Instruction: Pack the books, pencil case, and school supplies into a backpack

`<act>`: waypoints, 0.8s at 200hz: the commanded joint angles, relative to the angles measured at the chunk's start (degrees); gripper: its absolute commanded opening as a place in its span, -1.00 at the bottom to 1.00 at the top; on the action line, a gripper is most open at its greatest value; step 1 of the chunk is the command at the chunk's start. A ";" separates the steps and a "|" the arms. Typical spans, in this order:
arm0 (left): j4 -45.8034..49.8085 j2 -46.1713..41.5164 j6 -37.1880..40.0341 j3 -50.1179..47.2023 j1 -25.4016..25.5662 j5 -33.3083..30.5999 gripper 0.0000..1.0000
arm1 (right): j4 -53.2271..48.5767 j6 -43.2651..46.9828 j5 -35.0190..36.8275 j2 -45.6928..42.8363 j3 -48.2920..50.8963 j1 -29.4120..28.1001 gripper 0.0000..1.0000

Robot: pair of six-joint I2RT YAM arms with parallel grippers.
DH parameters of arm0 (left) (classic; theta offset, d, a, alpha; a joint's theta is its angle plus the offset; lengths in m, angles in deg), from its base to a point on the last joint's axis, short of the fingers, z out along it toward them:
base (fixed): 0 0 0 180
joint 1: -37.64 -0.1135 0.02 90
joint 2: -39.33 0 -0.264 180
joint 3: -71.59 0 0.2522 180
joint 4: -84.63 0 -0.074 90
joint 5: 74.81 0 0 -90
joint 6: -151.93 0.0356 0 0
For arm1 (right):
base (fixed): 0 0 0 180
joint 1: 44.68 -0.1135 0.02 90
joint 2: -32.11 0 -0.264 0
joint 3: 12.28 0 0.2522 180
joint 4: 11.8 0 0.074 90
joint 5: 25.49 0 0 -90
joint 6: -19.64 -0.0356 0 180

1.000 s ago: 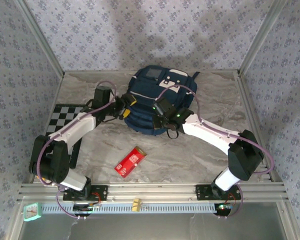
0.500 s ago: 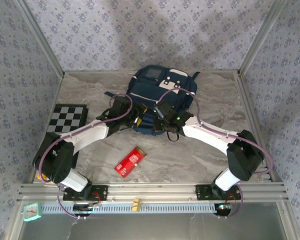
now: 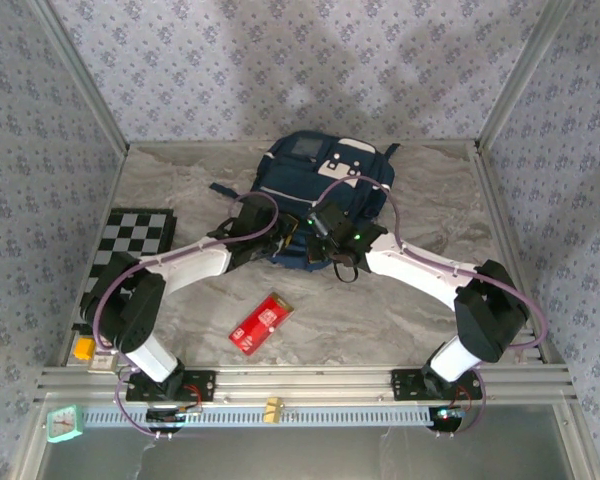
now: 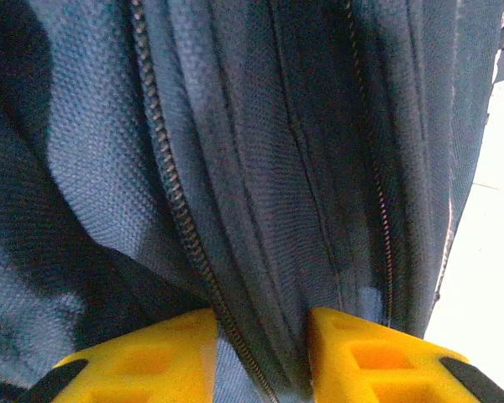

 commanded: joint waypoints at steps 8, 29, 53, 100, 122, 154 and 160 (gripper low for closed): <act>0.22 0.76 2.23 4.14 1.26 -4.50 -0.53 | -0.95 0.55 0.22 -0.75 -0.54 -0.68 -1.00; 1.62 0.14 3.45 4.80 1.13 -5.80 -0.89 | -2.34 1.34 2.04 -0.66 -0.83 -0.75 -1.00; 2.14 -2.20 4.71 3.67 -0.21 -6.61 -1.00 | -5.23 1.63 5.26 -1.57 -0.81 -0.76 -1.00; 5.78 -6.56 11.99 2.44 -7.69 -1.77 -1.00 | -11.04 1.70 10.72 -4.76 1.62 0.78 -1.00; 6.50 -8.07 14.08 1.29 -11.33 1.34 -1.00 | -13.39 2.52 12.23 -5.43 2.97 2.73 -1.00; 6.21 -7.86 16.49 0.87 -16.12 7.35 -1.00 | -12.94 4.02 12.26 -5.04 2.57 7.64 -1.00; 6.38 -7.92 16.80 0.91 -16.78 8.31 -1.00 | -12.75 4.15 12.40 -4.71 2.34 8.56 -1.00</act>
